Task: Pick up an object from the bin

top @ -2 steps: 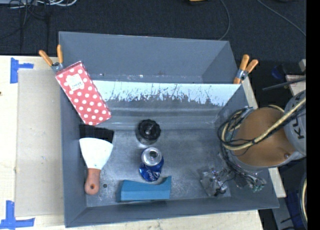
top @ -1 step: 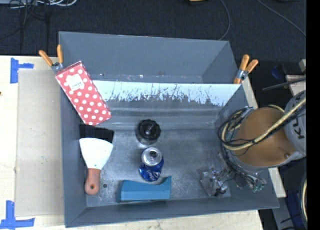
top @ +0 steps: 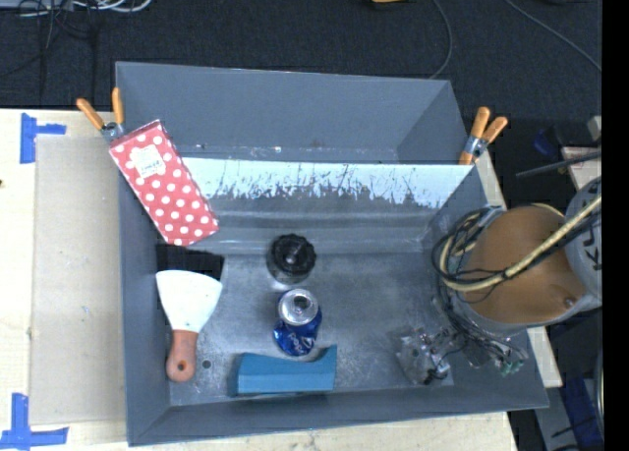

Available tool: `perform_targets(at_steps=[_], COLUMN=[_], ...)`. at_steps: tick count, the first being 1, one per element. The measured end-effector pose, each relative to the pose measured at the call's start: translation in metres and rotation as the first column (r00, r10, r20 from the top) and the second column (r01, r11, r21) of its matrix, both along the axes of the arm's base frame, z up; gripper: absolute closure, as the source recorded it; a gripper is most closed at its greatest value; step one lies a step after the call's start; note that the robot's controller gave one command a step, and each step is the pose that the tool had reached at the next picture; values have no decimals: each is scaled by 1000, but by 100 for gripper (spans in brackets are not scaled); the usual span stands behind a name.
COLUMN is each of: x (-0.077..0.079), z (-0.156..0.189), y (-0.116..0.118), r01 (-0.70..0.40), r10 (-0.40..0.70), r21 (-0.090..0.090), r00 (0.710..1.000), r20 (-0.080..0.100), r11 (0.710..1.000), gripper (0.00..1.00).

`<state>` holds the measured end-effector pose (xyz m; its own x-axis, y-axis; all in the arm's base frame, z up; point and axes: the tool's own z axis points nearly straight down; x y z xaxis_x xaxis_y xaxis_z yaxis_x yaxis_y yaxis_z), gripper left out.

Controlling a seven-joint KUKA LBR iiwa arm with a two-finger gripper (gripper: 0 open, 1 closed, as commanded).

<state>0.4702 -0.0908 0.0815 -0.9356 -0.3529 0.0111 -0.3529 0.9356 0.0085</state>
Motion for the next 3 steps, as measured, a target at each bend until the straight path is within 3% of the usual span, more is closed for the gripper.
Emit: perform_targets(at_steps=[2, 3], x=[2, 0], z=[26, 37], y=[0, 1], r01=[2, 3], r10=[-2, -3], r21=[-1, 1], r00=[1000, 1000], r20=[7, -1], r11=[1000, 1000], gripper=[100, 100])
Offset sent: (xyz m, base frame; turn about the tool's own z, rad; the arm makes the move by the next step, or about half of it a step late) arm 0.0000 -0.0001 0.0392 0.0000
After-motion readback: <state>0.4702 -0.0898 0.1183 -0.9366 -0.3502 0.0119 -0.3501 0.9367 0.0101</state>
